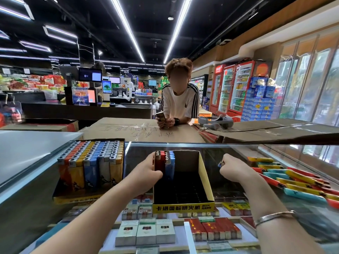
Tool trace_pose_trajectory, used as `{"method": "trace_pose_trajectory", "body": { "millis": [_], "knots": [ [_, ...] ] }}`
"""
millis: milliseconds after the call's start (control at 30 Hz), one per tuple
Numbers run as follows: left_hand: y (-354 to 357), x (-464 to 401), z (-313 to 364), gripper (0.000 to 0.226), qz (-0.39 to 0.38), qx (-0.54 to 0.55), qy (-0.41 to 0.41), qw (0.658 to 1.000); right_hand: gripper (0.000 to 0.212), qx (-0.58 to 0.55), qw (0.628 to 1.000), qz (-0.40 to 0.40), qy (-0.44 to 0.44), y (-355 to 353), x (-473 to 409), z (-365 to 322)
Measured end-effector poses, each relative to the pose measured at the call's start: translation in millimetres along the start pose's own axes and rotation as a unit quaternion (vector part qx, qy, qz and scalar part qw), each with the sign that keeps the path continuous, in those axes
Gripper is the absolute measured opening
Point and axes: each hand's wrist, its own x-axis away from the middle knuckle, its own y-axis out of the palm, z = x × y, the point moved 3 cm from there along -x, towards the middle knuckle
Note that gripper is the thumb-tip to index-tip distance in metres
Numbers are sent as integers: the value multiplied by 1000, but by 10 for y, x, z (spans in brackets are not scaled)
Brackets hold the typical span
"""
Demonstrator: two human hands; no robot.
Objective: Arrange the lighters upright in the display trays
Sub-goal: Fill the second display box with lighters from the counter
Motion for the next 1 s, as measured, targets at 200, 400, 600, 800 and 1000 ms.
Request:
{"method": "trace_pose_trajectory", "body": {
  "millis": [200, 400, 600, 800, 1000],
  "knots": [
    [12, -8, -38, 65, 9, -15, 6, 1000, 21, 80, 991, 91, 54, -60, -12, 101],
    [35, -36, -46, 59, 22, -17, 13, 1000, 18, 147, 979, 103, 102, -240, 79, 502],
    [53, -45, -48, 57, 21, 1, 5, 1000, 22, 200, 971, -8, 131, -368, 214, 822],
    [59, -25, -47, 55, 21, 6, 3, 1000, 35, 135, 982, 15, 129, -134, 119, 933],
    [54, -34, -49, 54, 17, 6, 4, 1000, 40, 180, 978, 20, 100, -104, 19, 893]
  ]
}}
